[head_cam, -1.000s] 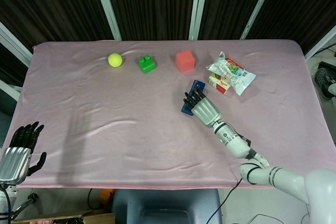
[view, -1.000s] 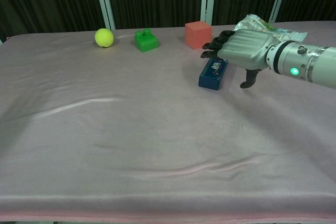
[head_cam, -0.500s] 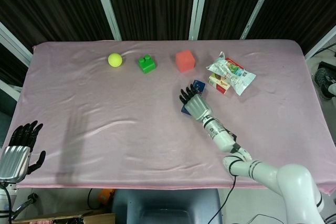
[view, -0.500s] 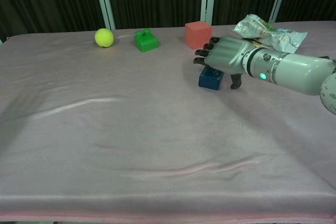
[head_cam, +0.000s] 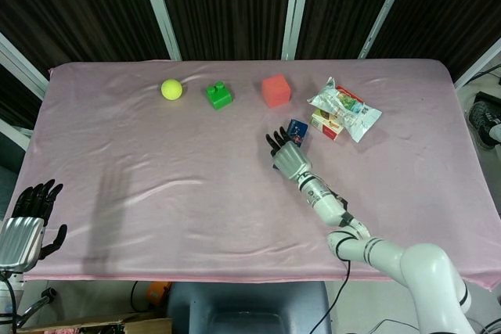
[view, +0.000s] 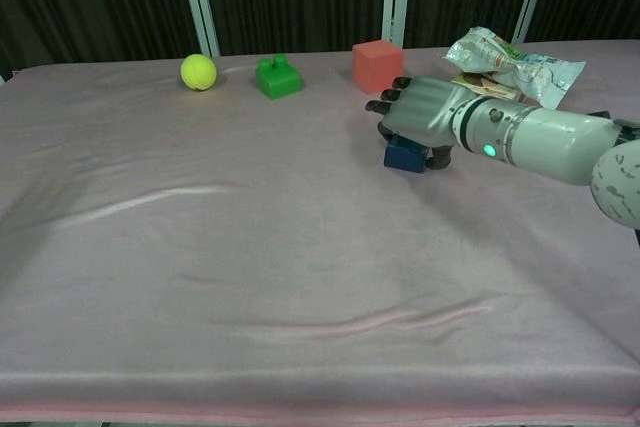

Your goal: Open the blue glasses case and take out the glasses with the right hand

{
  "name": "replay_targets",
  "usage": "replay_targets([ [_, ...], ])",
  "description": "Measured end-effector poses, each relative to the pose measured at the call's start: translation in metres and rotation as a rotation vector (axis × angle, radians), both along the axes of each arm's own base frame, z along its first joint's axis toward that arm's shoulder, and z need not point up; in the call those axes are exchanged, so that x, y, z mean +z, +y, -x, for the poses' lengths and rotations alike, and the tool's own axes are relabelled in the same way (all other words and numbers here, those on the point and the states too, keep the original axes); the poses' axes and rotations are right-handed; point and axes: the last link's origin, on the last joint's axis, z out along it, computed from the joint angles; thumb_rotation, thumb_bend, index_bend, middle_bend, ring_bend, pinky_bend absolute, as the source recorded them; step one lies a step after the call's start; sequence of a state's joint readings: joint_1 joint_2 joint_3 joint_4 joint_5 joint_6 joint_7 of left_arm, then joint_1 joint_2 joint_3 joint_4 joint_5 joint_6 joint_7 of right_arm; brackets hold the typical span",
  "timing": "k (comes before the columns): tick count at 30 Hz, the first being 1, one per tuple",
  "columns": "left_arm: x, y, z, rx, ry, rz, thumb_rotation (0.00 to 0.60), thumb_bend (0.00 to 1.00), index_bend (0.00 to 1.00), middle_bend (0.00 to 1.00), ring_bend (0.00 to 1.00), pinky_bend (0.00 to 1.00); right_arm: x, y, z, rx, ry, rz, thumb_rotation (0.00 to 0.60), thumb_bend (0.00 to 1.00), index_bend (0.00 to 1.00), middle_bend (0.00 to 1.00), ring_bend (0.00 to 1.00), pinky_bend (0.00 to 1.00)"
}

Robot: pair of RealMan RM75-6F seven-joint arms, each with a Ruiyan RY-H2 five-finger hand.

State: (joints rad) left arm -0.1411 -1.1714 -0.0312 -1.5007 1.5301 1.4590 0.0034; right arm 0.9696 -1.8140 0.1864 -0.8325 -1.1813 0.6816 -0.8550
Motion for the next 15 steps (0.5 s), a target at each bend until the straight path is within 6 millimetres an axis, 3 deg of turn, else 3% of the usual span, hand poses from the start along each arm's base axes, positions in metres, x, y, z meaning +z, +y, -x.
replay_targets([
  [9,-0.001,-0.001,-0.001,-0.005,0.0,0.012,0.6,0.41,0.0,0.0,0.0,0.04,0.008,0.007,-0.002,0.013,-0.007,0.001,0.6,0.59,0.65,0.0,0.0,0.0],
  [15,-0.001,-0.005,-0.003,-0.016,-0.002,0.024,0.6,0.41,0.0,0.0,0.0,0.04,0.009,0.027,-0.014,0.013,0.016,0.008,0.6,0.61,0.69,0.0,0.0,0.0],
])
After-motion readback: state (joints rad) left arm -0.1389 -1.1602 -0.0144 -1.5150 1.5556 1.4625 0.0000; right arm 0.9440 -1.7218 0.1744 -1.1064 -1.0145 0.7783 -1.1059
